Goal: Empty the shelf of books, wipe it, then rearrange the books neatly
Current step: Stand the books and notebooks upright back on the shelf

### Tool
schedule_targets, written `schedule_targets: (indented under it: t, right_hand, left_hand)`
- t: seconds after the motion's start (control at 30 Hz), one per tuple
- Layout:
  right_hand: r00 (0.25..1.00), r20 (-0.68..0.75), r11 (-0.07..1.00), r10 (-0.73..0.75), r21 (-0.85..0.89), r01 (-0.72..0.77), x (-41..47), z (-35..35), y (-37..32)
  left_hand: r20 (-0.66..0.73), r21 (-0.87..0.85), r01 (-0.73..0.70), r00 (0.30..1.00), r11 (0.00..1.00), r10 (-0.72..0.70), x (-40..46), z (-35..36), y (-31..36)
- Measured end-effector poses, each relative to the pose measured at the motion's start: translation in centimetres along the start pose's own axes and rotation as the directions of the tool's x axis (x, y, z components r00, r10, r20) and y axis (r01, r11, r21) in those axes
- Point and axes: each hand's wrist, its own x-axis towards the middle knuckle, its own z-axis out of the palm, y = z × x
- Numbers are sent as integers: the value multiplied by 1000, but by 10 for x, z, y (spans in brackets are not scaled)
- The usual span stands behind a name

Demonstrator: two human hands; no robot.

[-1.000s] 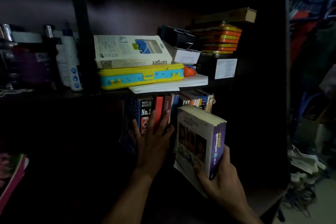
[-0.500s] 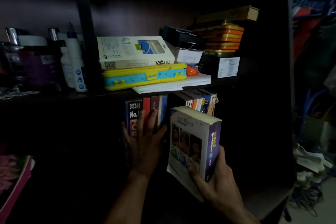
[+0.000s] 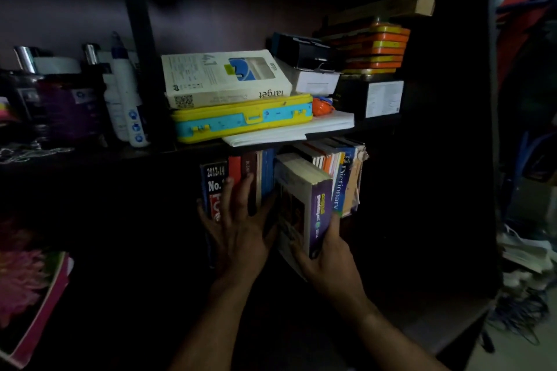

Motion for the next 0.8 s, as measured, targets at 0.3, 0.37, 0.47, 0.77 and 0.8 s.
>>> schedule_targets:
  t: [0.3, 0.37, 0.47, 0.77, 0.8]
  right_hand:
    - [989, 144, 1000, 15, 22, -18, 1, 0, 5]
    - [981, 192, 999, -8, 35, 1, 2, -1, 8]
    - [972, 231, 998, -35, 50, 24, 4, -1, 8]
    - [978, 190, 995, -85, 65, 73, 14, 8, 11]
    - [977, 191, 994, -92, 73, 79, 15, 9, 12]
  left_hand:
    - [340, -487, 585, 811, 648, -477, -35, -21, -33]
    - [476, -482, 681, 732, 551, -488, -33, -19, -34]
    - [454, -478, 723, 689, 498, -565, -25, -17, -37]
    - [346, -504, 664, 741, 552, -576, -23, -19, -30]
    - [314, -508, 657, 744, 557, -590, -23, -22, -30]
